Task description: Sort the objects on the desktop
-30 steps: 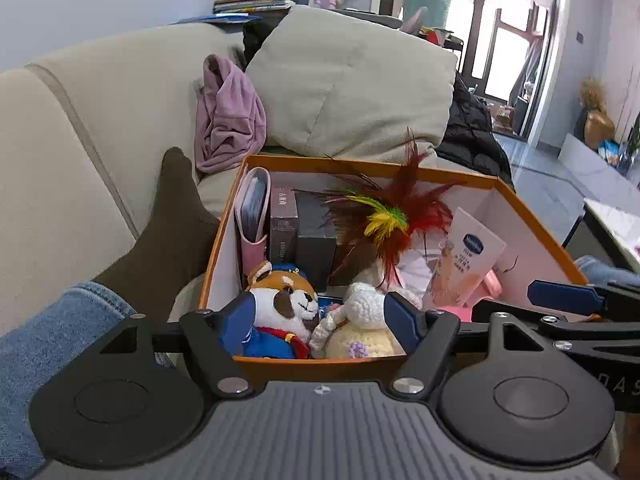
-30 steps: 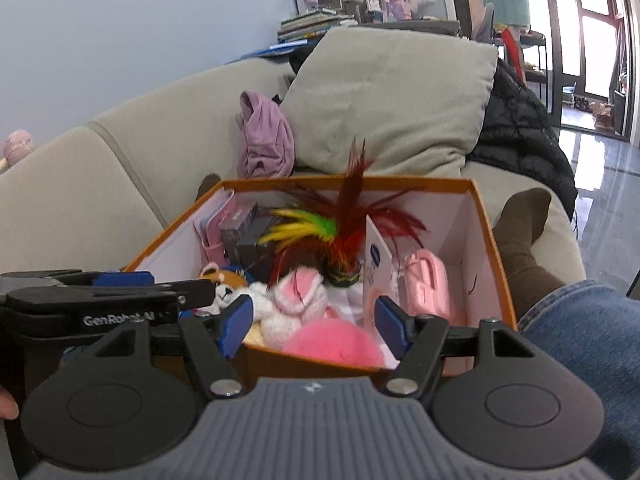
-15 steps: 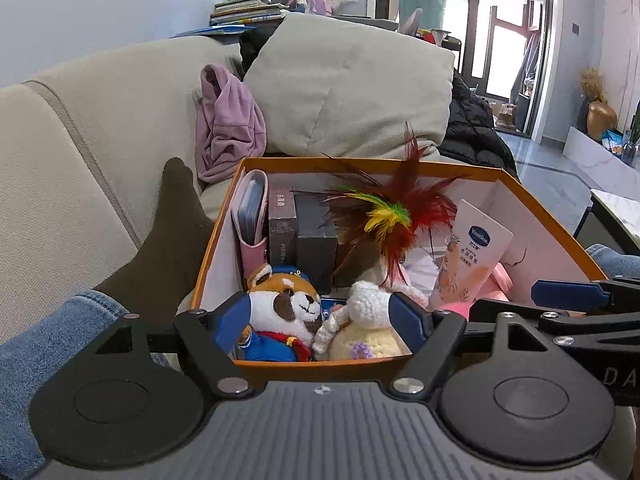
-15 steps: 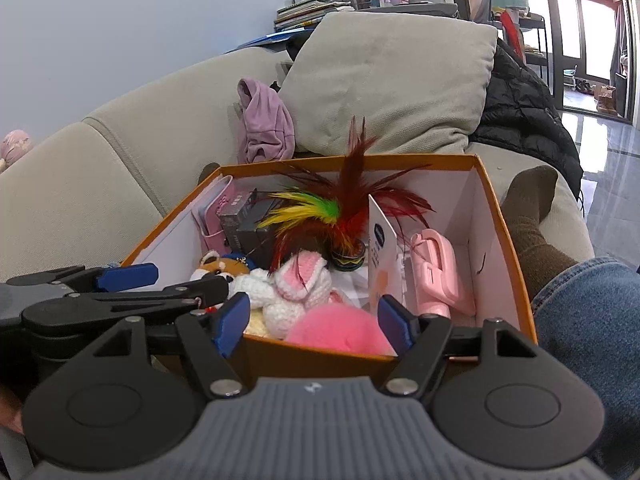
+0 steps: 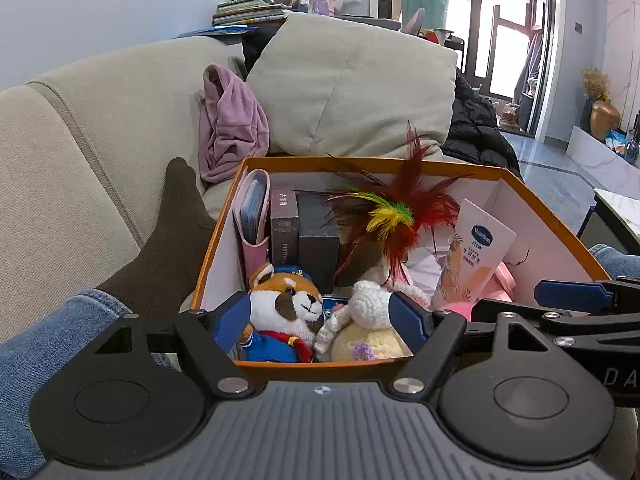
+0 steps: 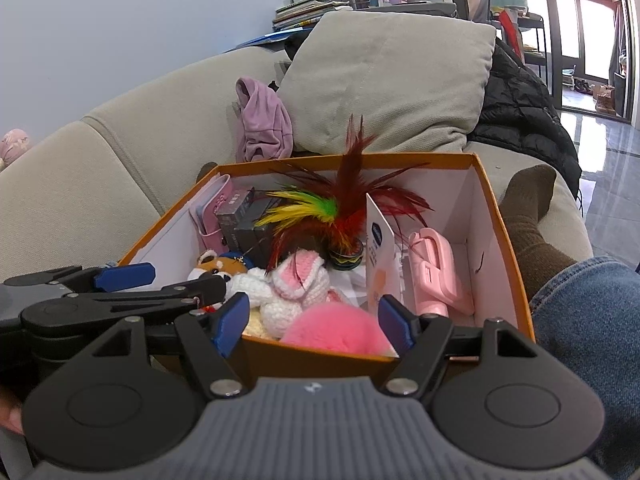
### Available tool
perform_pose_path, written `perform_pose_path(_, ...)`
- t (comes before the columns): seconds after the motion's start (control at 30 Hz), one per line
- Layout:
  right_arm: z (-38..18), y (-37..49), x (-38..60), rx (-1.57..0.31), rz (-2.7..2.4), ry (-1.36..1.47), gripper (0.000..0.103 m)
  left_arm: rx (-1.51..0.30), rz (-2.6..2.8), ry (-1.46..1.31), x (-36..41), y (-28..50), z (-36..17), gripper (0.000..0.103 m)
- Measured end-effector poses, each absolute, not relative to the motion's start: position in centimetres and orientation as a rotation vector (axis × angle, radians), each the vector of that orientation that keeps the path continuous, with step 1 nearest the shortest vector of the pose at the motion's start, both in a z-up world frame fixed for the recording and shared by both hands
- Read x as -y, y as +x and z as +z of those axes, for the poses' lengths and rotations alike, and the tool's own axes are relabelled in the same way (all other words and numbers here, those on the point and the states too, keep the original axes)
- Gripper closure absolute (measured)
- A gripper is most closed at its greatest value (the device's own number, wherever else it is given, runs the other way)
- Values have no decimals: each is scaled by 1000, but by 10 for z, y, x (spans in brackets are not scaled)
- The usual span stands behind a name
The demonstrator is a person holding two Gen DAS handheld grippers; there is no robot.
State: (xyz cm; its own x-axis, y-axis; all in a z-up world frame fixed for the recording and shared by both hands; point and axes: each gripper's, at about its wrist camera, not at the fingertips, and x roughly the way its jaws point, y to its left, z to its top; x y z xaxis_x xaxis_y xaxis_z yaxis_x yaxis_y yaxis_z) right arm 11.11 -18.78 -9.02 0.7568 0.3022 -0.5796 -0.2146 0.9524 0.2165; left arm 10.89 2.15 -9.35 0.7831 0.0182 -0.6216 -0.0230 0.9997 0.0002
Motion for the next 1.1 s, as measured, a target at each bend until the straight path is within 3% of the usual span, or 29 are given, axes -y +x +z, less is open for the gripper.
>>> perform_pose_path(1.1, -90, 111, 187, -652, 283, 141, 30, -673, 14, -4, -21, 109, -93, 13)
